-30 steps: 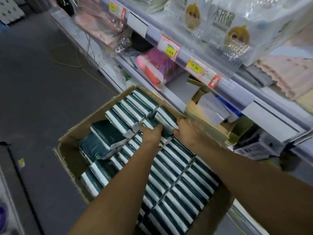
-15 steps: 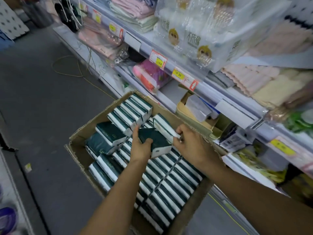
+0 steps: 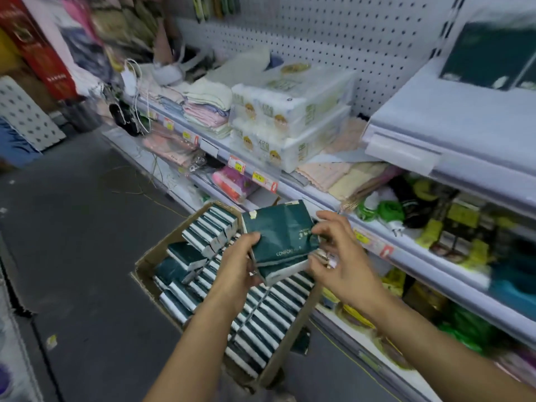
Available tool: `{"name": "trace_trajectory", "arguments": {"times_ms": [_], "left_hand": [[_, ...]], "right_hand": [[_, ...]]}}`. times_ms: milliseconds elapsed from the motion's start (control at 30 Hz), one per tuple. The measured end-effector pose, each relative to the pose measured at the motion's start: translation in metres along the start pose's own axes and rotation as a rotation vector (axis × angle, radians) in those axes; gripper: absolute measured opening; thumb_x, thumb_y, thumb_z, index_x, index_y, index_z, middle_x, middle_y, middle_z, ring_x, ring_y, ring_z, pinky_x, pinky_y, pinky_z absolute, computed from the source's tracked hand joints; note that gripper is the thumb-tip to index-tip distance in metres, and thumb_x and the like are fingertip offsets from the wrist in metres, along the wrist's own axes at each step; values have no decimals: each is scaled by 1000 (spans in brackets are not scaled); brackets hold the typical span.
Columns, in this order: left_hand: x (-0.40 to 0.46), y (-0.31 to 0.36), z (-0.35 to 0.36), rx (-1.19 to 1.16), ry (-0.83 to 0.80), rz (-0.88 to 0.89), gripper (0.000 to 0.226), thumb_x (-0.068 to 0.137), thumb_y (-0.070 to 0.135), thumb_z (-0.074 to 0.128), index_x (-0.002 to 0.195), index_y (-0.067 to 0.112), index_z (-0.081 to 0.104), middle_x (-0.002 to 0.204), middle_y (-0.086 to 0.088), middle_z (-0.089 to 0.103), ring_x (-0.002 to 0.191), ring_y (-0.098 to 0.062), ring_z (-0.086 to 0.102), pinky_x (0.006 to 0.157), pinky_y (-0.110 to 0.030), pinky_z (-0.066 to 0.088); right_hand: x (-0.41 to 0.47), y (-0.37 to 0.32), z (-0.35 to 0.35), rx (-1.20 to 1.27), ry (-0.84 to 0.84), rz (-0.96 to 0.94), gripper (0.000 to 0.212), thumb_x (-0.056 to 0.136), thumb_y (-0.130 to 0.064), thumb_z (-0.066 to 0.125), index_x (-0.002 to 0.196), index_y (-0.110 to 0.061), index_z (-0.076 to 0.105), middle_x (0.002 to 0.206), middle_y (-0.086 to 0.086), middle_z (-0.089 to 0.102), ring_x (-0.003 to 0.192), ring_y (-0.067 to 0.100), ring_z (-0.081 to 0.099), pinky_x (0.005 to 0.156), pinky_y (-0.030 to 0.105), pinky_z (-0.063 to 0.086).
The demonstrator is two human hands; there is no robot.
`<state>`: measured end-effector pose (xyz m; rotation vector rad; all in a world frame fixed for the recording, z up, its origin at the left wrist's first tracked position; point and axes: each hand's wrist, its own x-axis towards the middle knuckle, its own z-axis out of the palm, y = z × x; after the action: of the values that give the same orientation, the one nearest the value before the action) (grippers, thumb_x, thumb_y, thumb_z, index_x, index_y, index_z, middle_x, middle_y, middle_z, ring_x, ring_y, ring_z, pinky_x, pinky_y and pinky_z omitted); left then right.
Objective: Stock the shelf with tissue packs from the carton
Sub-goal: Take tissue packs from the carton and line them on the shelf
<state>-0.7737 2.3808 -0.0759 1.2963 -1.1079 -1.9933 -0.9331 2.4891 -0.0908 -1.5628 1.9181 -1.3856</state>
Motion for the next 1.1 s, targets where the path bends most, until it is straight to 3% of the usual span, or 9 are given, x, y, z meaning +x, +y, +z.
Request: {"name": "trace_trajectory", "arguments": {"times_ms": [100, 167, 300, 467, 600, 667, 800, 933, 1100], "left_hand": [[-27, 12, 26, -15, -60, 61, 22, 100, 27, 49, 115, 17, 61, 106, -5, 73, 104, -26, 67, 85, -51, 58], [-43, 20, 46, 15, -115, 139, 22, 100, 26, 49, 115, 17, 62, 108, -5, 74, 105, -27, 68, 90, -53, 56], [-71, 40, 91, 118, -190, 281, 15, 99, 25, 51, 103, 19, 64, 111, -12, 71, 103, -28, 67, 91, -54, 55], [-96, 57, 141, 195, -270, 445, 15, 97, 36, 59, 96, 26, 70, 107, -2, 74, 102, -23, 69, 90, -47, 54], [-104, 63, 171, 247, -331, 573, 13, 97, 31, 59, 102, 32, 71, 110, 5, 72, 100, -15, 68, 78, -36, 55], [-104, 67, 187, 301, -380, 624, 13, 97, 28, 60, 100, 34, 72, 109, 6, 71, 100, -15, 67, 77, -34, 55], [-96, 83, 224, 306, -449, 660, 14, 99, 16, 58, 104, 23, 69, 94, 11, 67, 77, -1, 68, 57, -18, 50], [-79, 98, 260, 283, -503, 676, 16, 98, 13, 59, 104, 25, 68, 103, 7, 68, 79, -7, 70, 55, -23, 51], [-44, 119, 296, 382, -503, 715, 19, 97, 18, 60, 103, 34, 67, 92, 10, 68, 78, -24, 62, 57, -35, 46]], "right_hand": [[-15, -30, -28, 353, 104, 339, 57, 80, -38, 76, 129, -26, 48, 129, -15, 53, 118, -3, 52, 98, 20, 44], [-19, -45, -47, 468, 164, 451, 65, 70, -56, 70, 124, -21, 60, 121, -9, 66, 110, 5, 61, 94, 26, 49], [-21, -74, -89, 574, 334, 412, 16, 83, -27, 75, 97, -19, 72, 97, -2, 76, 94, 18, 70, 86, 37, 57], [-28, -98, -157, 715, 530, 337, 18, 83, -9, 73, 99, -7, 65, 102, 14, 73, 89, 28, 70, 79, 43, 56], [-31, -111, -207, 777, 695, 264, 16, 86, -3, 66, 99, -11, 65, 91, 3, 73, 82, 17, 69, 76, 39, 58], [-29, -114, -230, 658, 742, 231, 14, 88, -6, 66, 99, -15, 66, 87, -4, 74, 78, 9, 69, 72, 32, 58], [-23, -115, -274, 386, 761, 199, 20, 93, -19, 64, 111, -18, 56, 90, 0, 74, 75, 9, 72, 60, 23, 56], [-1, -97, -316, -159, 777, 264, 44, 86, -43, 67, 114, -25, 38, 105, -1, 64, 95, 21, 66, 77, 44, 55], [32, -76, -349, -770, 598, 386, 40, 88, -46, 66, 113, -25, 45, 109, -6, 62, 97, 22, 59, 73, 34, 41]]}}
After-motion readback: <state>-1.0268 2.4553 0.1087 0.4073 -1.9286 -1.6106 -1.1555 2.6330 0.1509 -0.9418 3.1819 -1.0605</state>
